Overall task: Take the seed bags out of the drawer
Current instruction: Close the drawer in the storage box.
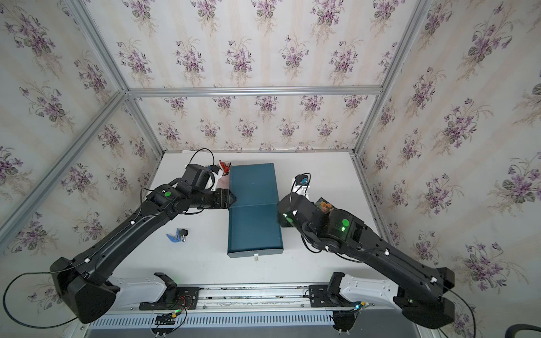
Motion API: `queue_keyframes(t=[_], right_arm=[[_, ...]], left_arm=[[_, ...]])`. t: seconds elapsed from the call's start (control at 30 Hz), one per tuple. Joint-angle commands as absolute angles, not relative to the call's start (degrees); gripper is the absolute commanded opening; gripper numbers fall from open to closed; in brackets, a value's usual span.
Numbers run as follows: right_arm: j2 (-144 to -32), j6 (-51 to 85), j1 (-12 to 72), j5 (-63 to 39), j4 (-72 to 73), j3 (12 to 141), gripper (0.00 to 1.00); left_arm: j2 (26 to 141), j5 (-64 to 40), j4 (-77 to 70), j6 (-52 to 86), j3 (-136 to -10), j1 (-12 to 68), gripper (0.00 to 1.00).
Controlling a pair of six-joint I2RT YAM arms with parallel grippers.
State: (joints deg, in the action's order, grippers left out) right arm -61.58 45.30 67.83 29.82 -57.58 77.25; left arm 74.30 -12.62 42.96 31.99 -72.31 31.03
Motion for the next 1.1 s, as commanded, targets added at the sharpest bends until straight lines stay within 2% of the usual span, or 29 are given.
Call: queue_keyframes(t=[0.0, 0.1, 0.33, 0.43, 0.63, 0.9, 1.07], right_arm=[[-63.2, 48.02, 78.65, 25.34, -60.21, 78.55, 0.68], [-64.31, 51.34, 87.92, 25.35, -60.0, 78.98, 0.68], [-62.41, 55.96, 95.44, 15.4, -55.2, 67.44, 0.69], [-62.58, 57.06, 95.57, 13.87, -51.84, 62.88, 0.73], [-64.34, 57.0, 94.96, 18.58, -46.6, 60.52, 0.83], [-66.79, 55.23, 89.75, 20.76, -39.17, 58.52, 0.8], [-70.17, 52.47, 88.2, 23.13, -37.93, 60.87, 0.73]], left_arm=[[74.22, -13.32, 42.45, 32.25, -72.78, 30.98, 0.72], [74.36, -13.45, 42.58, 32.26, -72.38, 31.02, 0.72], [74.56, -12.39, 42.93, 31.56, -71.64, 30.99, 0.71], [74.63, -12.44, 42.63, 31.56, -71.41, 30.94, 0.72], [75.14, -12.57, 42.32, 31.41, -71.18, 31.03, 0.71], [75.43, -12.14, 42.87, 30.79, -71.37, 30.95, 0.71], [75.58, -11.78, 43.14, 30.27, -71.1, 30.98, 0.7]])
